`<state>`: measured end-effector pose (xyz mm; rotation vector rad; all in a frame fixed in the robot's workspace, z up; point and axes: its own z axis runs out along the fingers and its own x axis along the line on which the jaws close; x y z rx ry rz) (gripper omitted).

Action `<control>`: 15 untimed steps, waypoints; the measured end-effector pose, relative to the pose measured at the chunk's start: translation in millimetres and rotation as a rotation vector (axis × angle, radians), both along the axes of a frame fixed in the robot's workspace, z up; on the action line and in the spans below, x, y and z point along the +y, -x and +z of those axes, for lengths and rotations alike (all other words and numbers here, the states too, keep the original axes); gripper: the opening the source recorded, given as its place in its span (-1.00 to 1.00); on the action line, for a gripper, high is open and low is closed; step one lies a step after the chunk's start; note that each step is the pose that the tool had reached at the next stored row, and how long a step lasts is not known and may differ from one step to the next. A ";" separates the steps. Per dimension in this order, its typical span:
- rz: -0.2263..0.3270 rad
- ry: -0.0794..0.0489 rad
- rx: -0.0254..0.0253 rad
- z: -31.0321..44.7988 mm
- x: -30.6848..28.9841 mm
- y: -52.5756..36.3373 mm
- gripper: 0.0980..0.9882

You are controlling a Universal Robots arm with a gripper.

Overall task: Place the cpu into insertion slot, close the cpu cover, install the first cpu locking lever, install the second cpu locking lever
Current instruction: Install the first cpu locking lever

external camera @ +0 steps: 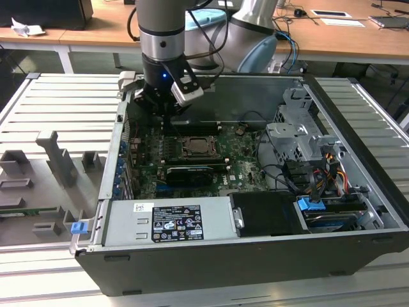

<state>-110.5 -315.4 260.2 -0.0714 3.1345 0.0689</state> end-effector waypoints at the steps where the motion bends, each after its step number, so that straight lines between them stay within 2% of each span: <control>1: 0.000 0.000 0.0000 0.0 1.4 1.3 -0.98; 7: 0.000 0.000 -0.0001 -2.8 12.1 5.4 -0.98; 8: 0.000 0.000 -0.0001 -5.5 20.6 6.2 -0.98; 9: 0.000 0.000 0.0001 -5.9 22.4 5.8 -0.98; 12: 0.000 0.000 -0.0001 -6.0 22.5 3.6 -0.98; 15: 0.000 0.000 0.0000 -6.0 22.4 -2.4 -0.98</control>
